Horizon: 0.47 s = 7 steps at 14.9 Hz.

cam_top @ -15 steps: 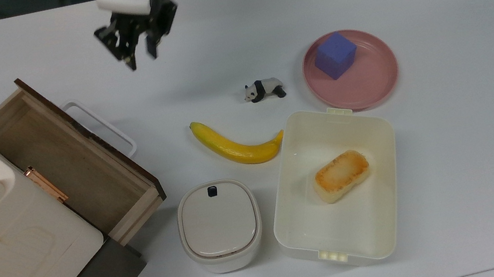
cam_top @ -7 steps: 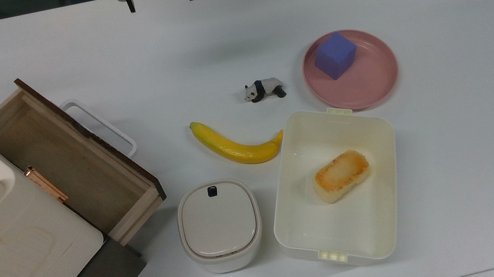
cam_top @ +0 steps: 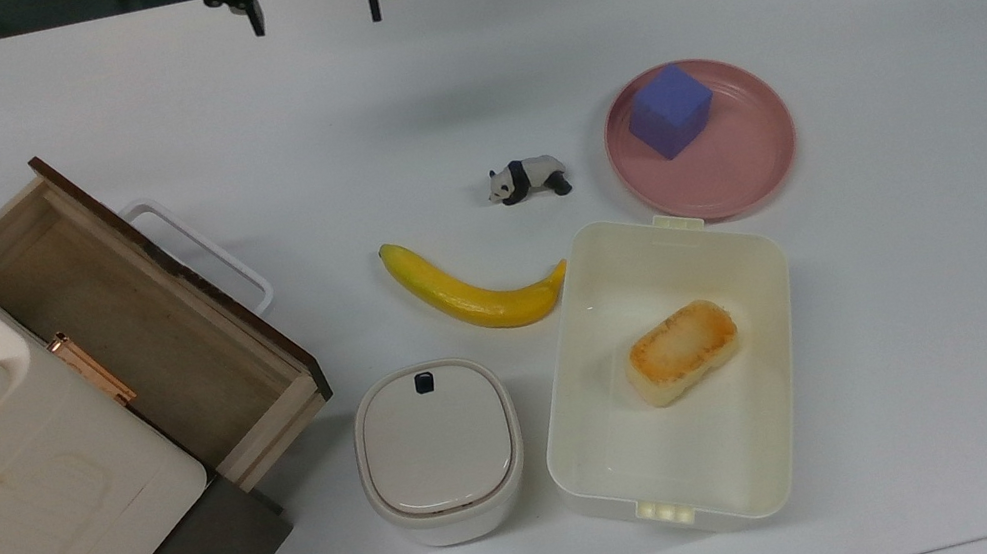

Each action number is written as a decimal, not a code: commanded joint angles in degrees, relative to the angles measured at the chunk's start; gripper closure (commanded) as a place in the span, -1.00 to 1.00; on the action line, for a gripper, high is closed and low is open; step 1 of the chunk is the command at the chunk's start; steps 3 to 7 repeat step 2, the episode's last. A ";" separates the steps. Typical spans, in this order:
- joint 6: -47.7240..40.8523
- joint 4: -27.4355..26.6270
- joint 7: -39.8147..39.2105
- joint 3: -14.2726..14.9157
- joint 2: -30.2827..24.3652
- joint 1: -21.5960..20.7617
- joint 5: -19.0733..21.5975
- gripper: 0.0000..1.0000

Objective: Slide open the drawer

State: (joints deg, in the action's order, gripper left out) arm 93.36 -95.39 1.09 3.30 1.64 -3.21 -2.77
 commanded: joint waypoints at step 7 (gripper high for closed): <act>0.95 1.52 1.20 0.39 0.21 1.54 0.22 -1.00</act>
